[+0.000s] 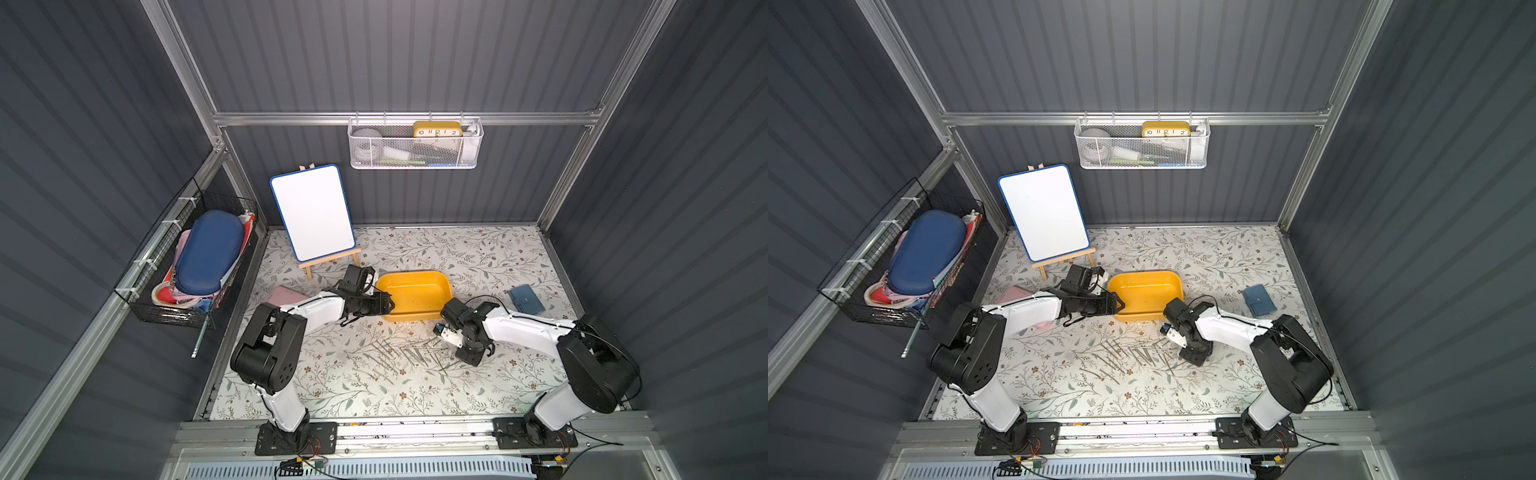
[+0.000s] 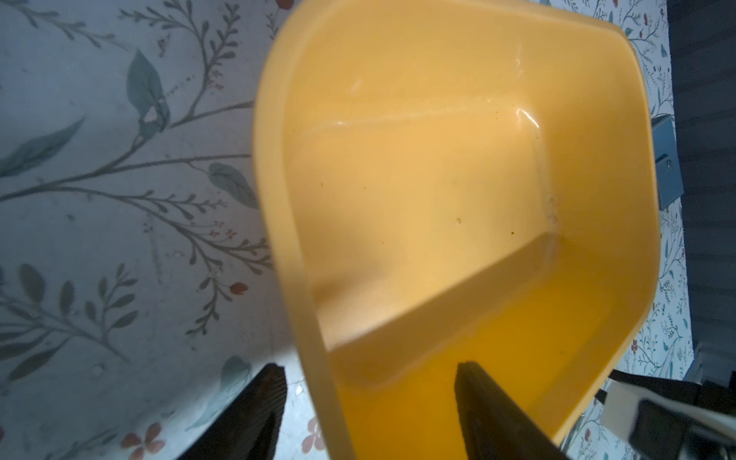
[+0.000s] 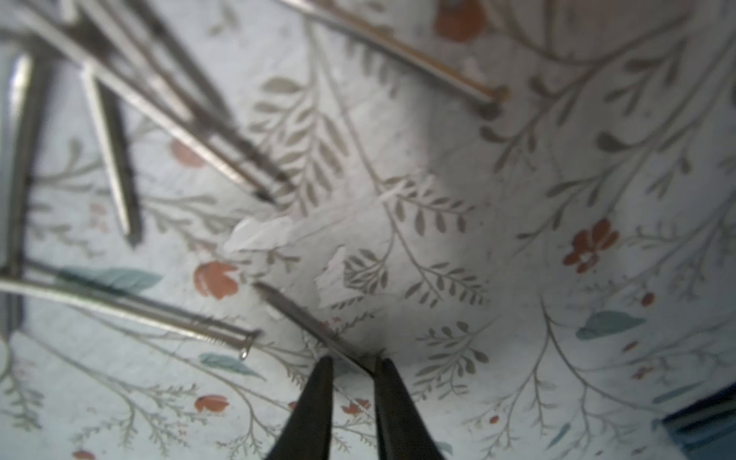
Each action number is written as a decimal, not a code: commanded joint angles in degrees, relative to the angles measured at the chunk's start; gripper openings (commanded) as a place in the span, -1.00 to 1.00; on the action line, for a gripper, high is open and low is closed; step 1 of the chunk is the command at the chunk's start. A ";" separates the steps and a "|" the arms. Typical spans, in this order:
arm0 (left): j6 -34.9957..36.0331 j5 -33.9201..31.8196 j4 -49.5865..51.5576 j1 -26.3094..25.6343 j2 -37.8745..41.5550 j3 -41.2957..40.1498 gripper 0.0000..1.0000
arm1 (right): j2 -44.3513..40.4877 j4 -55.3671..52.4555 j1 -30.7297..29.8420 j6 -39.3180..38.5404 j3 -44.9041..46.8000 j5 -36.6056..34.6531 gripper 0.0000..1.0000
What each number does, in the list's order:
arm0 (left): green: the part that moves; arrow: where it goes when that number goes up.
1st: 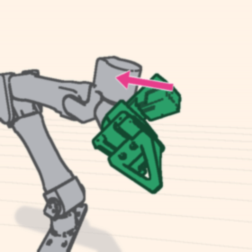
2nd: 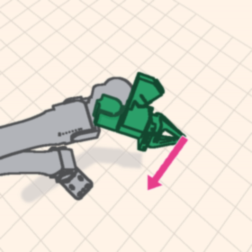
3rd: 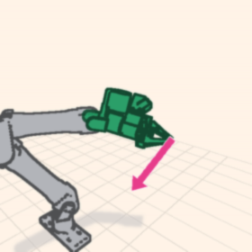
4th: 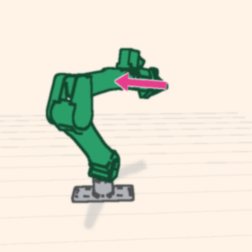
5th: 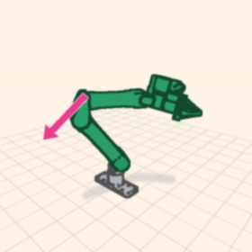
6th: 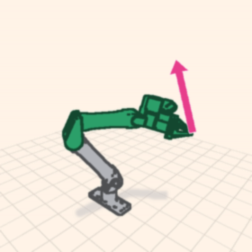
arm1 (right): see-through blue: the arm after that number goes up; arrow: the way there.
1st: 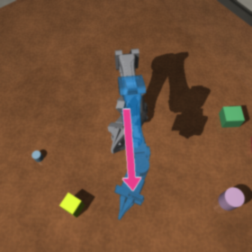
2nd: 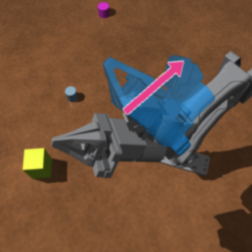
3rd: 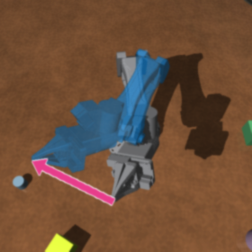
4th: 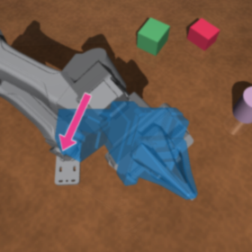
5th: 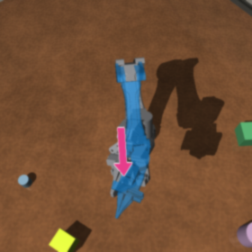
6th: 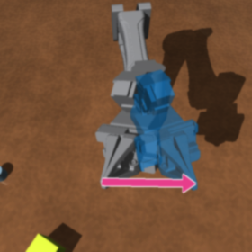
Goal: Put the nails on the desktop into the storage box
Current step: Pick up the nail from the center of the board, then place the nail in the storage box.
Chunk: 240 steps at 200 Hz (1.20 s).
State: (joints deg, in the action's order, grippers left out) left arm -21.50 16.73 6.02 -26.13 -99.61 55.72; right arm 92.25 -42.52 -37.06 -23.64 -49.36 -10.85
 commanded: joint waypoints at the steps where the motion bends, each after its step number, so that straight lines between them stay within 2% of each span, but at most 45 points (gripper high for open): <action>1: 1.64 0.85 0.39 0.55 -0.40 0.69 0.45 | 2.94 0.20 0.77 2.10 2.03 -2.11 -0.92; 7: 1.58 0.87 0.46 0.55 -0.43 0.76 0.45 | 2.79 0.37 0.84 2.04 2.44 -2.61 -1.00; 74: 1.80 0.65 0.79 0.69 -0.58 0.90 0.44 | 3.50 -4.22 0.85 4.54 -2.02 -2.83 -1.00; 141: 1.60 0.41 1.76 0.77 -0.06 1.56 0.44 | -12.85 -9.24 1.08 10.00 -9.06 -0.80 -1.00; 169: 1.59 0.08 2.41 0.73 0.02 2.02 0.44 | -14.86 -11.00 1.44 10.86 -13.37 0.37 -1.00; 205: 1.48 -0.27 3.03 0.73 0.47 2.66 0.44 | -8.67 -14.48 1.76 18.30 -25.51 4.89 -1.00; 240: 1.22 -0.12 3.47 0.74 1.26 3.14 0.44 | 6.09 -21.79 2.04 27.48 -44.79 12.97 -1.00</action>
State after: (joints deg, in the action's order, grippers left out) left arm -20.93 16.45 7.81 -25.82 -99.61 57.21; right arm 89.84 -57.17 -35.35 -4.80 -83.29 -4.47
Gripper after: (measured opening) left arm 0.721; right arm 0.038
